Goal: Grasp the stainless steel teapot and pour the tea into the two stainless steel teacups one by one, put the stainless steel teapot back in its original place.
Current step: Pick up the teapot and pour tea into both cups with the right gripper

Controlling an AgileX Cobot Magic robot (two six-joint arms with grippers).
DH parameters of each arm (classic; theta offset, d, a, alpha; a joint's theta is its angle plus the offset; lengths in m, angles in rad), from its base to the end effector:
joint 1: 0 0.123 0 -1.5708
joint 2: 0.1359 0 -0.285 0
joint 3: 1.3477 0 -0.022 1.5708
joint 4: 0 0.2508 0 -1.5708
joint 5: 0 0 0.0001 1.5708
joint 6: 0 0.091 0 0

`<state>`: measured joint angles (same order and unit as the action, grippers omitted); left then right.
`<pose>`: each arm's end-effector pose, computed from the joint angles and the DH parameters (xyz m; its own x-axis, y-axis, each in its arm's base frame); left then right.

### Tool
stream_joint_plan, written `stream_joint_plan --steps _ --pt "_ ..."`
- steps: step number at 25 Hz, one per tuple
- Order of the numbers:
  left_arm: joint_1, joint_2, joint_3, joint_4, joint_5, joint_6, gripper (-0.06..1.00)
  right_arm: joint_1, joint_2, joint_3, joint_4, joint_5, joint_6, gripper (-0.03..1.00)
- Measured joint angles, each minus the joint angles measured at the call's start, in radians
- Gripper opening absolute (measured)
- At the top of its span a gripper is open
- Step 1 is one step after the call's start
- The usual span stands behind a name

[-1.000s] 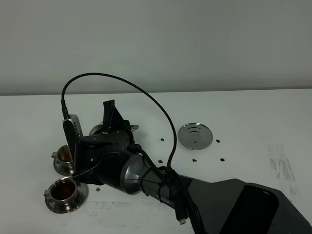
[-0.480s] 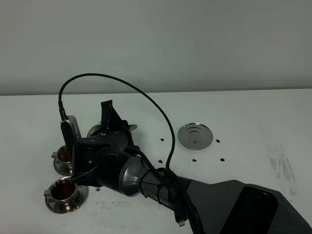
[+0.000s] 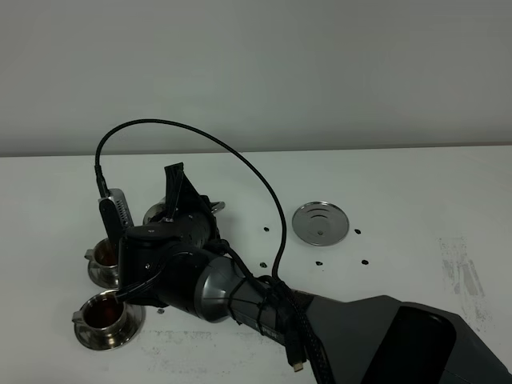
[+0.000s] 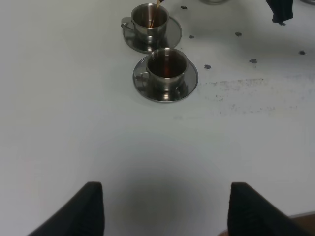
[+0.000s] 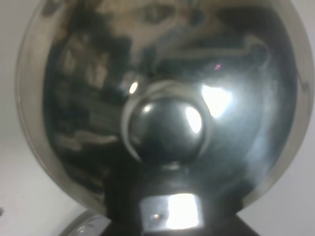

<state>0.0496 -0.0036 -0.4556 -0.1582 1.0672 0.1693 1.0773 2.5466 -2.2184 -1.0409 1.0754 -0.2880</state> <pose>-0.0007 -0.0126 0.2652 -0.4837 0.0675 -0.8726 0.1160 0.9932 0.0126 0.3150 0.4398 0.1612 0.0864 -0.9726 0.2156 -0.5404 -0.2276 -0.8100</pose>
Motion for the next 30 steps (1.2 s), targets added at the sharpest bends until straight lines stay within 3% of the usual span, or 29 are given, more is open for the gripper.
stream_joint_plan --steps 30 --pt "0.000 0.000 0.000 0.000 0.000 0.000 0.54 0.000 0.000 0.000 -0.022 0.001 0.000 0.17"
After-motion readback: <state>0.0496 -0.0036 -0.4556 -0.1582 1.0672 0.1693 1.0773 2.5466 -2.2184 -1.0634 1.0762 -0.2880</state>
